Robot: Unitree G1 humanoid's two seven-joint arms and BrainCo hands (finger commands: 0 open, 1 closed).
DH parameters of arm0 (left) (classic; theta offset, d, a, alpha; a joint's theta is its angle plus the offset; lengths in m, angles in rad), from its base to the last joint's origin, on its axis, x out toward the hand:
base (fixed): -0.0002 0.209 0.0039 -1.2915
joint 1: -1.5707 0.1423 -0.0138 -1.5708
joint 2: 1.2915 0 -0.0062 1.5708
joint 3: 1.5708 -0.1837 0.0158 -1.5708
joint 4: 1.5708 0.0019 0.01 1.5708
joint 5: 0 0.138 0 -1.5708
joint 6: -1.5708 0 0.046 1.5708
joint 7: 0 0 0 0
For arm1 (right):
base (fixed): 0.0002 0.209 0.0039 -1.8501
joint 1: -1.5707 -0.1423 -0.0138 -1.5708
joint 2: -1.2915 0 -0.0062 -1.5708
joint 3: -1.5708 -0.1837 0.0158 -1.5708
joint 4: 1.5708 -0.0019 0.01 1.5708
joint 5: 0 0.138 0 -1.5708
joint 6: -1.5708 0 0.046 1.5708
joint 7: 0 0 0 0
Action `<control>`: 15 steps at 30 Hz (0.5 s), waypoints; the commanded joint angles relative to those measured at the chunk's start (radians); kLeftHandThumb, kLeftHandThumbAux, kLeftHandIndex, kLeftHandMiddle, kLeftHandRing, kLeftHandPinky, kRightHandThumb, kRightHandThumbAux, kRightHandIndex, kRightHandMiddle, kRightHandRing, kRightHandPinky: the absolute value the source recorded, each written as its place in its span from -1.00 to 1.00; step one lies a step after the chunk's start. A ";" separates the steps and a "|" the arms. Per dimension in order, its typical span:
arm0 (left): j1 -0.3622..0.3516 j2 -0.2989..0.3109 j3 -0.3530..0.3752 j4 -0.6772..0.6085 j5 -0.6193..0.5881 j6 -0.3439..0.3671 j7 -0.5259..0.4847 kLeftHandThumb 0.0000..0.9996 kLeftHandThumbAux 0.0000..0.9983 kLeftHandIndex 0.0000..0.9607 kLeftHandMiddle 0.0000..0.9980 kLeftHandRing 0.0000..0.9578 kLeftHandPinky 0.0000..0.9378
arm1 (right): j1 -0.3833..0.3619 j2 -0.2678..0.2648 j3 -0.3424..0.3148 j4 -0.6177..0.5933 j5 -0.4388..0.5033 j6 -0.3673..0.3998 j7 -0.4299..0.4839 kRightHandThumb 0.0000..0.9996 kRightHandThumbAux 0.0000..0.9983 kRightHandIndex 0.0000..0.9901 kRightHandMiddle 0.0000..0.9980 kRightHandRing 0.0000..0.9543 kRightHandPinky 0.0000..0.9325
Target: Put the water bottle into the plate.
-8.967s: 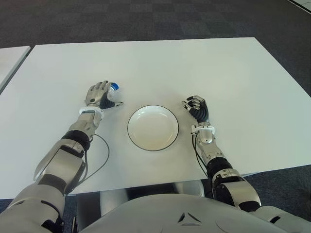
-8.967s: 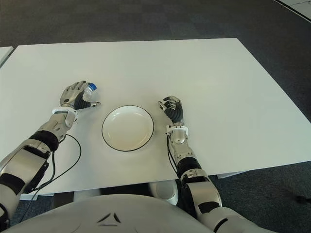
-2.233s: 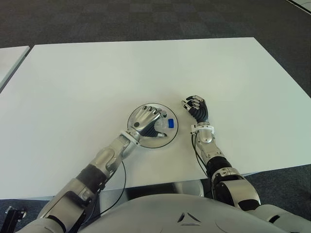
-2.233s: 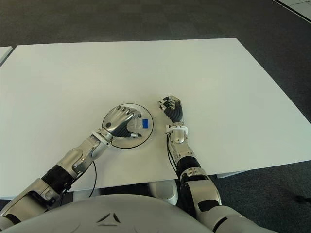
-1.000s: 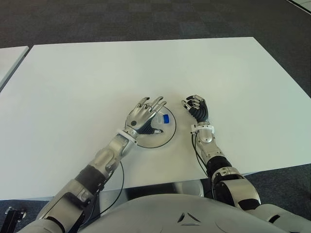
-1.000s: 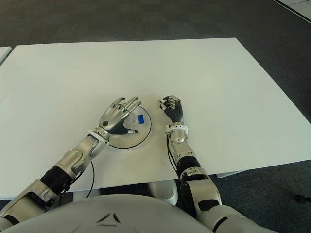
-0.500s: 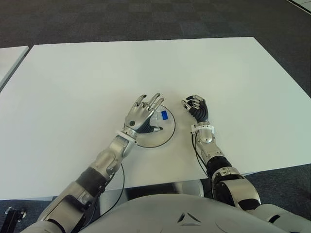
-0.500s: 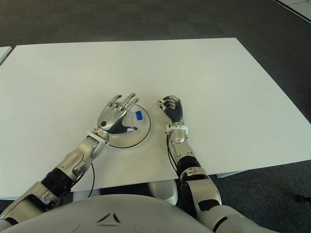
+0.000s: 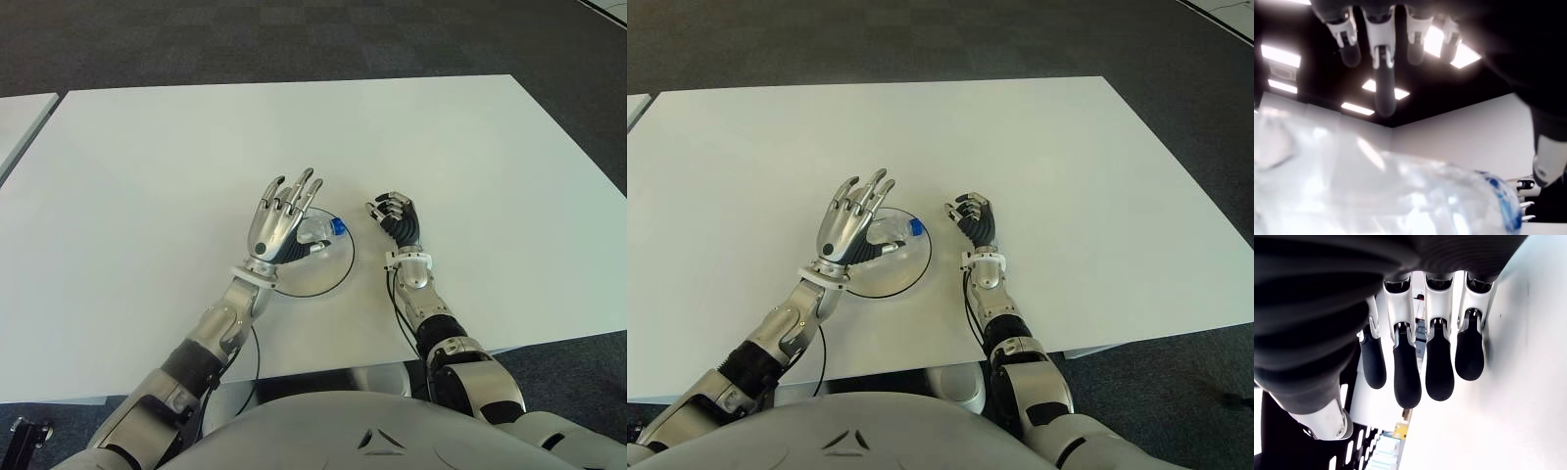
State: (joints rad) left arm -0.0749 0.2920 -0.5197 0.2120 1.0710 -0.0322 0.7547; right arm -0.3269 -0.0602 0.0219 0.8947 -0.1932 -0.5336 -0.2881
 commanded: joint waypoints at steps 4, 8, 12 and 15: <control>0.035 -0.022 0.029 0.034 -0.033 -0.001 0.089 -0.97 0.18 -1.00 -1.00 -1.00 -1.00 | 0.010 0.001 0.005 0.020 -0.004 0.016 0.002 0.41 0.46 -0.13 0.25 0.32 0.36; 0.044 -0.038 0.047 0.047 -0.064 -0.020 0.138 -0.95 0.19 -1.00 -1.00 -1.00 -1.00 | 0.009 0.002 0.003 0.019 0.000 0.020 0.007 0.41 0.46 -0.13 0.26 0.33 0.35; 0.041 -0.059 0.077 0.077 -0.123 -0.090 0.233 -0.88 0.20 -1.00 -1.00 -1.00 -1.00 | 0.008 0.004 0.001 0.020 0.004 0.022 0.010 0.41 0.46 -0.13 0.26 0.33 0.36; 0.040 -0.070 0.100 0.096 -0.179 -0.159 0.270 -0.85 0.20 -1.00 -1.00 -1.00 -1.00 | 0.007 0.004 0.000 0.022 0.006 0.018 0.012 0.41 0.46 -0.13 0.26 0.33 0.37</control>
State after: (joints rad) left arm -0.0437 0.2339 -0.4423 0.2795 0.9441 -0.1347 0.9869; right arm -0.3270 -0.0598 0.0210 0.8956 -0.1915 -0.5334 -0.2853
